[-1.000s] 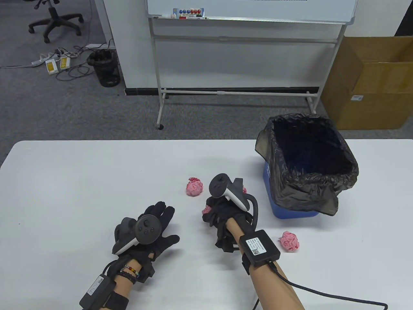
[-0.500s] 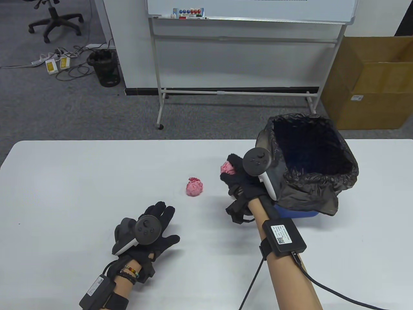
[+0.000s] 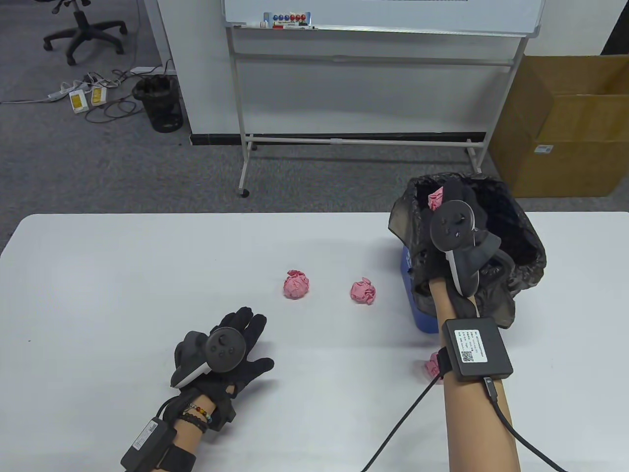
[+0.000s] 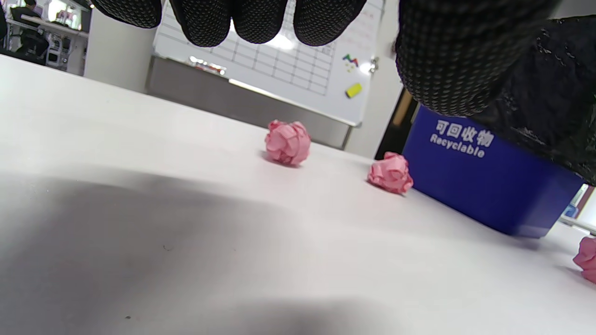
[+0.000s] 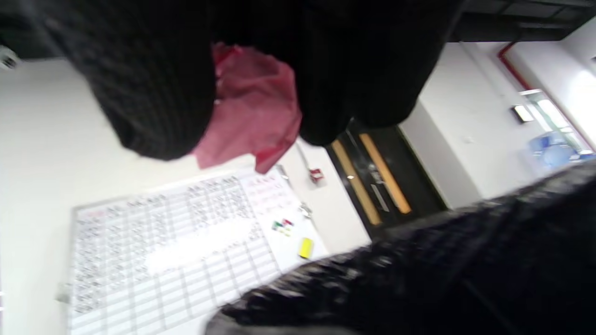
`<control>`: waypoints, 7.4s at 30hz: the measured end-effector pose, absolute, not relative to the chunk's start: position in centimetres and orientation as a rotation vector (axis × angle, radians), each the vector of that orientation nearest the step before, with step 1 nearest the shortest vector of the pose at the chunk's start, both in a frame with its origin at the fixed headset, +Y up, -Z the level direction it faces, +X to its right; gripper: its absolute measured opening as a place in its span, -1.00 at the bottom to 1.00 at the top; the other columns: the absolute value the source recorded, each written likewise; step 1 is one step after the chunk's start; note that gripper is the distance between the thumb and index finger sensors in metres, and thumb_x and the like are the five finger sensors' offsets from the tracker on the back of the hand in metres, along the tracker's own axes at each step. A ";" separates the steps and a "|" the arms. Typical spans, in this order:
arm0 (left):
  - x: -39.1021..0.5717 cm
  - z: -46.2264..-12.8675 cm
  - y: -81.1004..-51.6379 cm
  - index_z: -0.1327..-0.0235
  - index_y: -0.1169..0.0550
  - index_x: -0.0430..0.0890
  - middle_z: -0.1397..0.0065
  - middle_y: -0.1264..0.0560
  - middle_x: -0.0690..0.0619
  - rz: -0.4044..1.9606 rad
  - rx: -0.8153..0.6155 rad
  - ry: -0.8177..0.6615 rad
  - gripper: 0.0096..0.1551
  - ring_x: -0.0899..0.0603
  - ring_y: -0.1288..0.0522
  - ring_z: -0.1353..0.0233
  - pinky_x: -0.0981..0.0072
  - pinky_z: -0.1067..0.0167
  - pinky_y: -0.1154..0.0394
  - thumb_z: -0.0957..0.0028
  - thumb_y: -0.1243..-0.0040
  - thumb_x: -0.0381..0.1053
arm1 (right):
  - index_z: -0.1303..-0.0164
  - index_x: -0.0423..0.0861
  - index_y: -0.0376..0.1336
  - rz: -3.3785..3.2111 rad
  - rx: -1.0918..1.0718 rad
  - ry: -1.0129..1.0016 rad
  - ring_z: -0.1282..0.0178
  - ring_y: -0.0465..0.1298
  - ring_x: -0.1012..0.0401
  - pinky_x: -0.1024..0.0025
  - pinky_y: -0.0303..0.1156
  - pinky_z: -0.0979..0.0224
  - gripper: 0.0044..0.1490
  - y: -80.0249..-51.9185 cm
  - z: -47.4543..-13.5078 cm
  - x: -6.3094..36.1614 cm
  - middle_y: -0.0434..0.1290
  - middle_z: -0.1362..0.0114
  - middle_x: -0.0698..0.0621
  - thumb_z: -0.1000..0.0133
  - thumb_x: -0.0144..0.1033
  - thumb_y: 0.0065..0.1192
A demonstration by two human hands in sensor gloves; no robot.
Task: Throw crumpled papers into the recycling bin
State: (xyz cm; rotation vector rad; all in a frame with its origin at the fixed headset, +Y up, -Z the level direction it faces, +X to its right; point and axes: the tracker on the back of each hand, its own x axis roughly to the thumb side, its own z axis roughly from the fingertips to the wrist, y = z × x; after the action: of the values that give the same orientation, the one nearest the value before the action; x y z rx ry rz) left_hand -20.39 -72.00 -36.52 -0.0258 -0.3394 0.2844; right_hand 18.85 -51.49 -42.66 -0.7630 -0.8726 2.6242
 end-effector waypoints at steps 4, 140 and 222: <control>-20.3 -36.5 -72.0 -0.63 -0.18 -0.05 -0.76 -0.04 -0.23 0.277 -0.031 -0.342 0.07 -0.45 -0.09 -0.69 -0.44 -0.47 -0.13 0.09 -0.30 0.33 | -0.60 0.11 -0.01 2.706 -0.774 -0.810 -0.74 0.20 -0.05 0.01 0.25 -0.61 0.19 -52.1 -42.6 18.9 0.11 -0.73 0.02 0.22 0.17 0.46; -19.6 -36.5 -72.6 -0.63 -0.19 -0.03 -0.77 -0.03 -0.21 0.276 -0.054 -0.355 0.05 -0.45 -0.07 -0.69 -0.45 -0.47 -0.11 0.08 -0.28 0.34 | -0.60 0.18 0.03 2.943 -0.375 -0.639 -0.74 0.23 -0.04 0.01 0.29 -0.60 0.15 -54.3 -44.2 9.0 0.15 -0.73 0.03 0.21 0.26 0.39; -19.0 -36.2 -72.4 -0.63 -0.20 -0.03 -0.77 -0.03 -0.22 0.256 -0.042 -0.371 0.05 -0.44 -0.07 -0.69 -0.42 -0.48 -0.11 0.08 -0.28 0.34 | -0.31 0.06 0.40 2.757 -0.413 0.062 -0.26 0.70 0.03 0.47 0.74 -0.16 -0.20 -65.2 -50.6 7.3 0.57 -0.38 -0.03 0.21 -0.09 0.59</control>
State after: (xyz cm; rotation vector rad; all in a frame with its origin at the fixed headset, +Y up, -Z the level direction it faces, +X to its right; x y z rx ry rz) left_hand -19.00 -72.37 -36.20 -0.0416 -0.3710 0.2557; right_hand 7.31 -65.18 -50.63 -0.4130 0.0623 2.7568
